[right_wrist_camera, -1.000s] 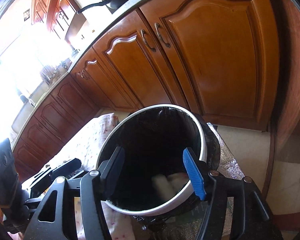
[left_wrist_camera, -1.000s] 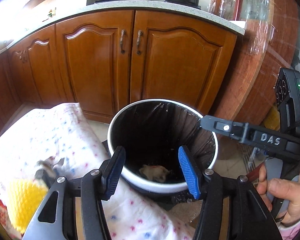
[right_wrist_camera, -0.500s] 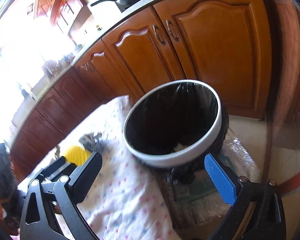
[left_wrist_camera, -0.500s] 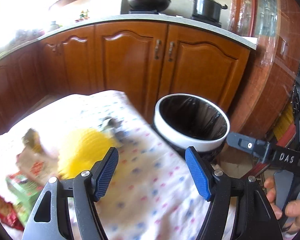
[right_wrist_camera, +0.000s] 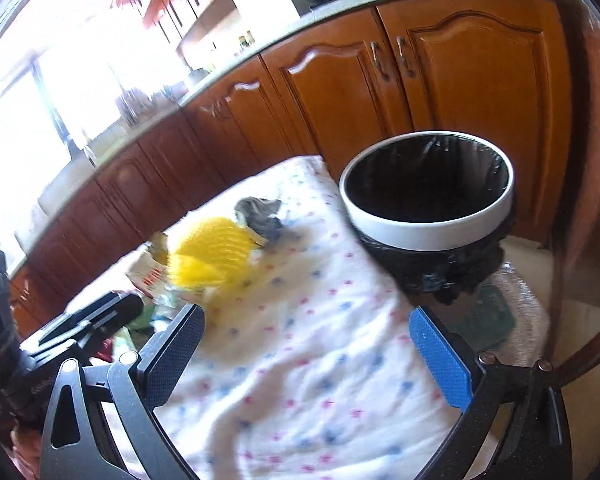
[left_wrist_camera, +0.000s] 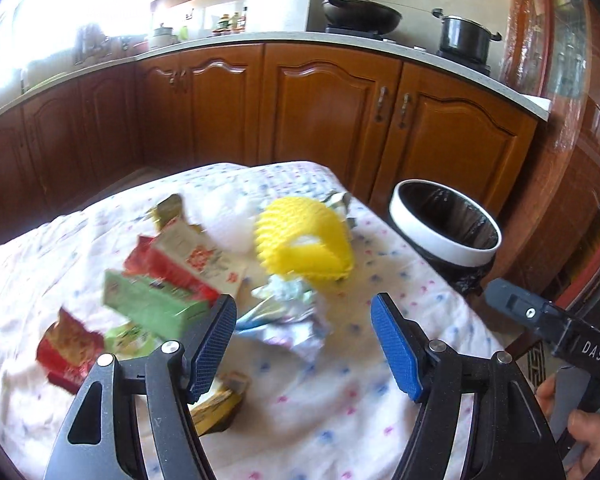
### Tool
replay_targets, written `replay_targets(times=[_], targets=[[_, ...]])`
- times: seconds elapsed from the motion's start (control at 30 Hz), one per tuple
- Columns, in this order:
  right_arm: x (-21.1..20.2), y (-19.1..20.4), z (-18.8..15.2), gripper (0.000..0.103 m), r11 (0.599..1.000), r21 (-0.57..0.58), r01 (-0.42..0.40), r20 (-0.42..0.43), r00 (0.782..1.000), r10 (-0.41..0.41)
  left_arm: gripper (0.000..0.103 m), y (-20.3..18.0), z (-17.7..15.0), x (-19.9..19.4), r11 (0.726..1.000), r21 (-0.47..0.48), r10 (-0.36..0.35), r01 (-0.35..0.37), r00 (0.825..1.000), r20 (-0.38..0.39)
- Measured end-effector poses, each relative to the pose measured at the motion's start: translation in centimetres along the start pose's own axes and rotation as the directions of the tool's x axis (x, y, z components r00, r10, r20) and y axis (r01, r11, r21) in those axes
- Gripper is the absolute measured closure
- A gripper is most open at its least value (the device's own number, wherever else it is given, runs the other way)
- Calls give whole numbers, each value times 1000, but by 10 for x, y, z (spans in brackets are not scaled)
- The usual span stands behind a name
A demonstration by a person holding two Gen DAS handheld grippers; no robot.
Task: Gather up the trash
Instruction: 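Move both open tools back over the trash pile, then grasp red snack bag with left tool while right tool grasps crumpled plastic wrapper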
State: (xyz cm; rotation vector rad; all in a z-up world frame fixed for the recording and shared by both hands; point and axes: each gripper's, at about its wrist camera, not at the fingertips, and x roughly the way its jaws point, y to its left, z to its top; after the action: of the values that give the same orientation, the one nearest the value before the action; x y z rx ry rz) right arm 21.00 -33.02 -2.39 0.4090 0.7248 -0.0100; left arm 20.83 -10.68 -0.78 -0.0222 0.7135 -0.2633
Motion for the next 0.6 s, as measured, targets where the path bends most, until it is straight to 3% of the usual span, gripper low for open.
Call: replay_targets(times=[0.1, 0.3, 0.5, 0.6], targets=[[0, 15, -4, 0, 999, -33, -13, 19, 1000, 13, 34, 18, -5, -12, 999, -29, 27, -27, 1000, 0], [11, 49, -14, 0, 990, -126, -66, -65, 996, 58, 34, 47, -18, -41, 992, -87, 93, -92, 996, 2], [21, 75, -21, 0, 975, -148, -167, -85, 984, 156, 34, 77, -28, -69, 978, -133, 164, -161, 986, 10], [33, 85, -23, 1, 973, -158, -170, -106, 982, 155, 34, 92, -30, -77, 966, -166, 203, -200, 979, 3]])
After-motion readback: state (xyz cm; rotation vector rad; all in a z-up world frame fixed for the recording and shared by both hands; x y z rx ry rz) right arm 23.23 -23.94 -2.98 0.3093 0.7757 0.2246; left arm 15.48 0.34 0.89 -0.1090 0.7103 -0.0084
